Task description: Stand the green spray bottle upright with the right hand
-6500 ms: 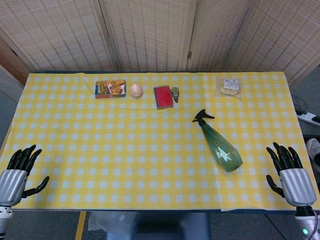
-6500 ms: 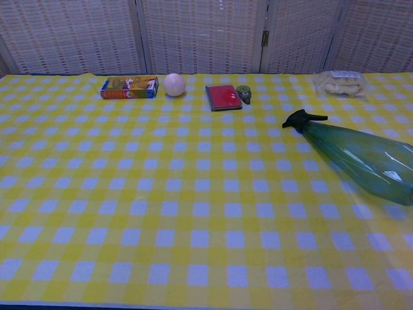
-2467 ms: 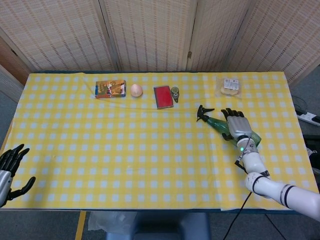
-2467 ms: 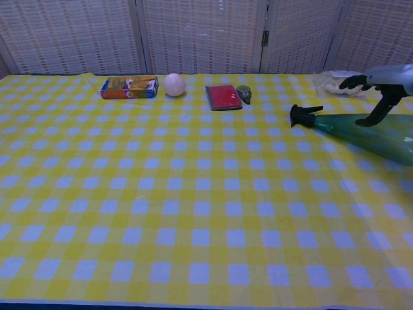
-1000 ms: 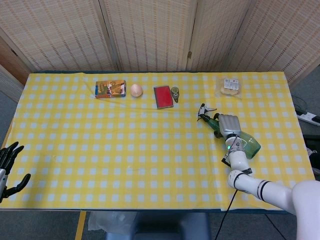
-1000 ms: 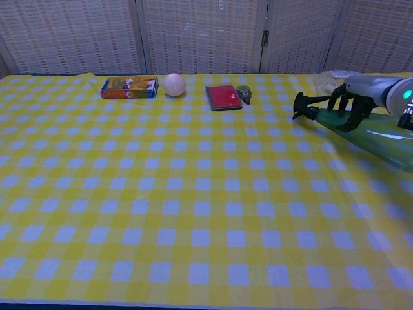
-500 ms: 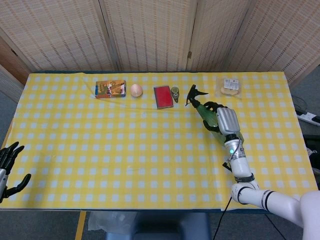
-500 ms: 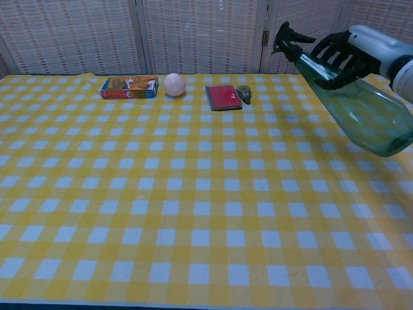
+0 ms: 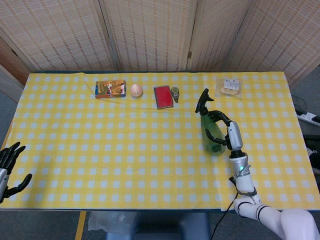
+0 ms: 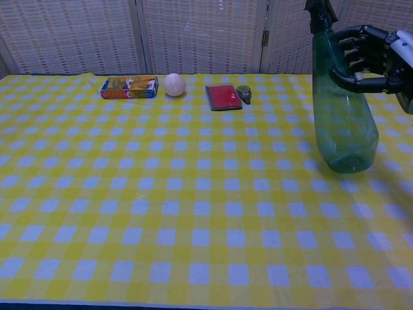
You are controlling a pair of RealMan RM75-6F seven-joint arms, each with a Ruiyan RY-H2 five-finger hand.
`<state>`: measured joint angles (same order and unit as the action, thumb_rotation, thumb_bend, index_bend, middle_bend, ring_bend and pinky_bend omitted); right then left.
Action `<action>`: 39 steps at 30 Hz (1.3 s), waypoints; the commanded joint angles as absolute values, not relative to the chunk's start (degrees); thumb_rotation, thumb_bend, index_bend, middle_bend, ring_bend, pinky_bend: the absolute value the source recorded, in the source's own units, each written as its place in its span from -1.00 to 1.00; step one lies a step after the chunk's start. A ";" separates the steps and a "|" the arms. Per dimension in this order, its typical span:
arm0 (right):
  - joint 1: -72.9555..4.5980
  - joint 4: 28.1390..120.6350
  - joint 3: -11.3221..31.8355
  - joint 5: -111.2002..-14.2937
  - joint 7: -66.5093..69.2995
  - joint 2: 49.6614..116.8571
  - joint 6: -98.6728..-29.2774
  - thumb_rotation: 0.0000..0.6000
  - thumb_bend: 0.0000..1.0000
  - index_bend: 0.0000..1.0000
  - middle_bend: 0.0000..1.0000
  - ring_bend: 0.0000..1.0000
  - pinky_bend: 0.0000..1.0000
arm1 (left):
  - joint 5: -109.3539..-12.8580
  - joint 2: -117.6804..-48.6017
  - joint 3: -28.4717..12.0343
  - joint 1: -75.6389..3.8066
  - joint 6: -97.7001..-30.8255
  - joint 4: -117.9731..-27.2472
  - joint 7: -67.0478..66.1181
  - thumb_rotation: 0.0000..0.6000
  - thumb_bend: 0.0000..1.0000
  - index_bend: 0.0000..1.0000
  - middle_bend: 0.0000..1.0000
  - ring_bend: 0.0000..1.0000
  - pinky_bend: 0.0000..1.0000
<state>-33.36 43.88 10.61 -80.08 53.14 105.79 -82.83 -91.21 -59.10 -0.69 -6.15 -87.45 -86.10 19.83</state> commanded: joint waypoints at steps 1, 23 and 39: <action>-31.61 36.09 8.35 -84.37 57.66 110.50 -85.67 1.00 -0.18 -0.15 0.29 0.26 0.31 | -91.14 -59.05 -0.73 -6.15 -87.44 -86.12 20.02 -0.79 -0.33 -1.00 -1.00 -1.00 -1.00; -22.45 32.66 4.73 -88.73 61.27 107.56 -96.09 1.00 -0.19 -0.97 -0.22 -0.24 -0.47 | -91.74 -58.72 -0.53 -5.80 -88.24 -86.87 19.98 -0.69 -0.33 -1.00 -1.00 -1.00 -1.00; -18.99 36.94 4.95 -88.66 60.07 102.65 -96.47 1.00 -0.27 -1.00 -0.60 -0.50 -0.85 | -91.97 -58.63 -0.40 -5.78 -88.25 -87.20 19.47 -0.58 -0.33 -0.92 -1.00 -1.00 -1.00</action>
<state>-19.03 36.88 4.89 -88.69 60.05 102.68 -96.39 -91.98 -58.63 -0.40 -5.78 -88.26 -87.20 19.48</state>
